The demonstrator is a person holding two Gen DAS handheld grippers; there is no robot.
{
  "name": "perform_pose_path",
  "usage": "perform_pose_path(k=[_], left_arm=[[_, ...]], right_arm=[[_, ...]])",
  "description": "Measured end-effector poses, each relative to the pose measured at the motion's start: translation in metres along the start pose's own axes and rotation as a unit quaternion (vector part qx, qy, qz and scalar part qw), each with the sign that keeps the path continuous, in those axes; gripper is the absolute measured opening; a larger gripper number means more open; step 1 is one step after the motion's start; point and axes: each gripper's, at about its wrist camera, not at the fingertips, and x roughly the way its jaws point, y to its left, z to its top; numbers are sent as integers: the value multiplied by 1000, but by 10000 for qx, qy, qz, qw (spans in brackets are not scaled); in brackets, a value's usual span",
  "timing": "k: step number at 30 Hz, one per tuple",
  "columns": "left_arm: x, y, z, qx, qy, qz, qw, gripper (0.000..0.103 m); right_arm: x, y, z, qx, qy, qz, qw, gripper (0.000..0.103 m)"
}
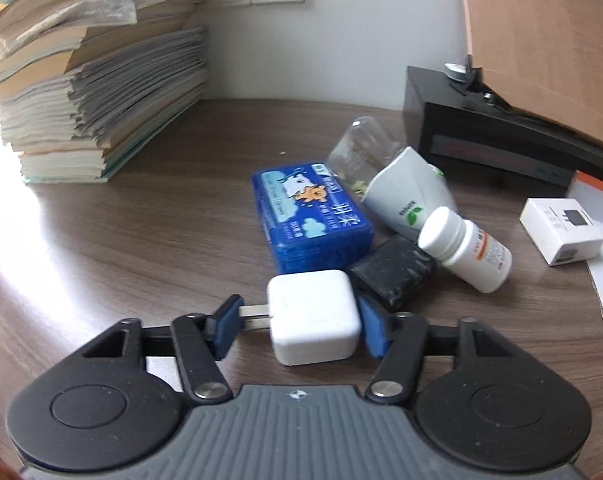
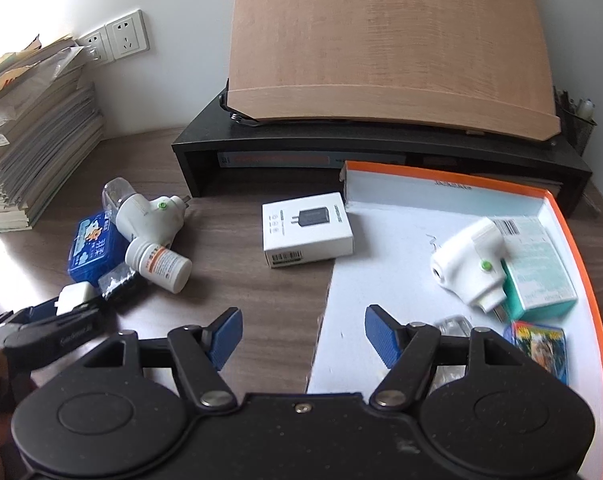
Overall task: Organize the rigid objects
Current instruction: 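Grasp the white charger with the left tool while the right tool grasps the white charger box, then lift both held items and carry them over the white box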
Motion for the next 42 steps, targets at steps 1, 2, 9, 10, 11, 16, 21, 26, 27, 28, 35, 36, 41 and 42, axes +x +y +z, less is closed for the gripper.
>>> perform_pose_path(k=[1,2,9,10,11,16,21,26,27,28,35,36,41,42], left_arm=[[-1,1,0,11,0,-31,10000,60],[-1,2,-1,-19,2,-72,10000,60],[-14,8,0,-117,-39,-220,9997,59],[-17,8,2,-132,-57,-217,9997,59],[-20,10,2,-151,-75,-199,9997,59],[-37,17,5,-276,-144,-175,9994,59],[-50,22,5,-352,-194,-113,9991,59],[-54,25,5,-375,-179,-97,9991,59],[-55,25,5,-378,-178,-107,9991,59],[-56,24,6,-370,-178,-126,9991,59],[-65,16,11,-259,-296,-293,9988,59],[-67,14,13,-233,-317,-322,9987,59],[-79,-1,20,-72,-443,-579,9973,59],[-82,-5,21,-29,-471,-649,9968,59]], right_arm=[[3,0,3,-25,2,8,10000,81],[7,0,6,-50,5,11,10000,81],[40,4,33,-429,125,273,9986,85],[46,5,38,-502,165,291,9982,85],[52,7,42,-563,191,319,9977,87],[86,12,62,-723,384,279,9963,91],[111,13,73,-942,454,-25,9945,100],[134,9,74,-1049,860,-134,9907,100],[134,5,74,-947,838,-45,9920,97],[131,2,73,-827,787,14,9935,92],[75,9,61,-739,246,279,9966,92],[64,11,58,-745,173,291,9966,92],[12,16,41,-692,-116,275,9972,92],[4,14,39,-625,-150,235,9977,92]])
